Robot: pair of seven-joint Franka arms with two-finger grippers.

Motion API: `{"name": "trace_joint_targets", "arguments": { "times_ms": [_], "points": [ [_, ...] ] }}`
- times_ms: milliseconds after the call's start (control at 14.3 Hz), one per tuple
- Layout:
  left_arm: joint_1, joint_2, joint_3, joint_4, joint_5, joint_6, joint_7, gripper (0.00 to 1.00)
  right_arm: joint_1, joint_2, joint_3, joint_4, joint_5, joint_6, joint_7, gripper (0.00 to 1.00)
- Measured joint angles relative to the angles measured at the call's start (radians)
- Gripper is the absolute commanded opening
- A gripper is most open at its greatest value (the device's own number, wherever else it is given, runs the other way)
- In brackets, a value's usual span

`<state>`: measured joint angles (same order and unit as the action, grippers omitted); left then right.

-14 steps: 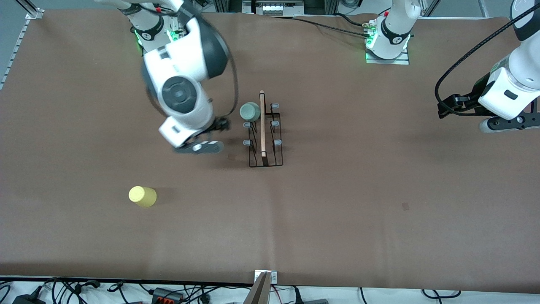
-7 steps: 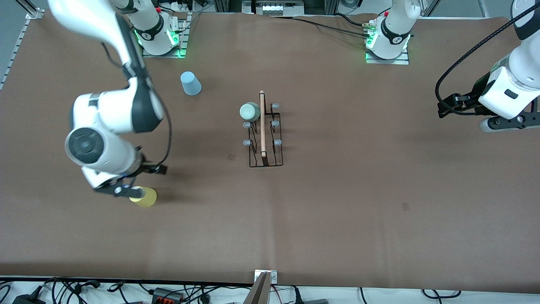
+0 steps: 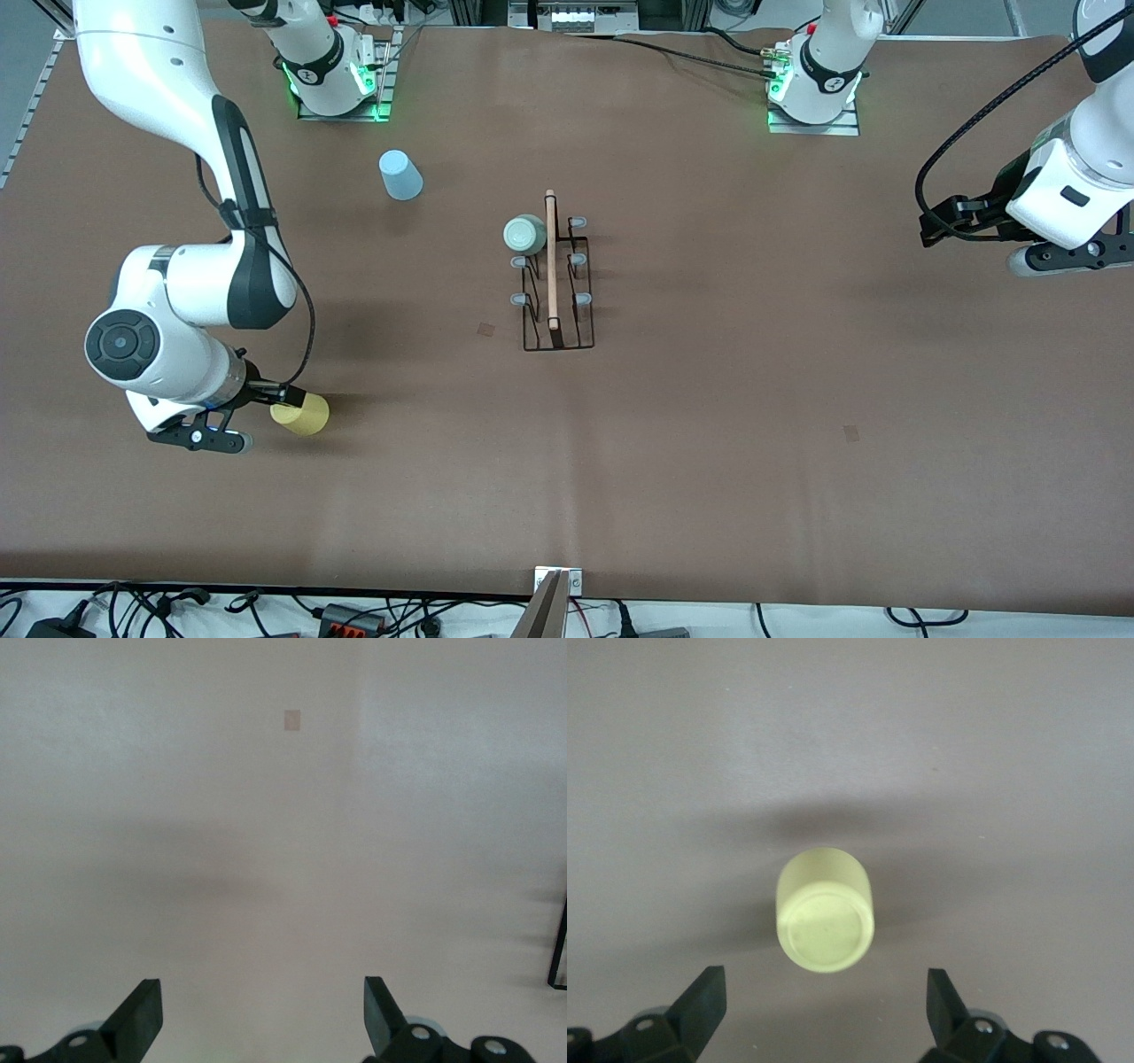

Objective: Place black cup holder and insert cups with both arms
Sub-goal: 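Move the right gripper to the yellow cup and grasp it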

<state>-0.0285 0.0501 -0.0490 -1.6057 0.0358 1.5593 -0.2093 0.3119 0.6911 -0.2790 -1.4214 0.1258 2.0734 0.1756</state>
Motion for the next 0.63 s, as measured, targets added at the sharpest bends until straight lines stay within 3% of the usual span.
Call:
{"name": "trace_joint_targets", "arguments": {
  "times_ms": [209,628],
  "points": [
    [0.001,0.0,0.003,0.0,0.0,0.0,0.0,1.0,-0.026,0.04,0.0,0.0,0.097,0.065,-0.111,1.0],
    [0.001,0.0,0.006,-0.001,0.0,0.0,0.0,1.0,-0.039,0.081,0.005,0.0,0.115,0.104,-0.145,1.0]
  ]
}}
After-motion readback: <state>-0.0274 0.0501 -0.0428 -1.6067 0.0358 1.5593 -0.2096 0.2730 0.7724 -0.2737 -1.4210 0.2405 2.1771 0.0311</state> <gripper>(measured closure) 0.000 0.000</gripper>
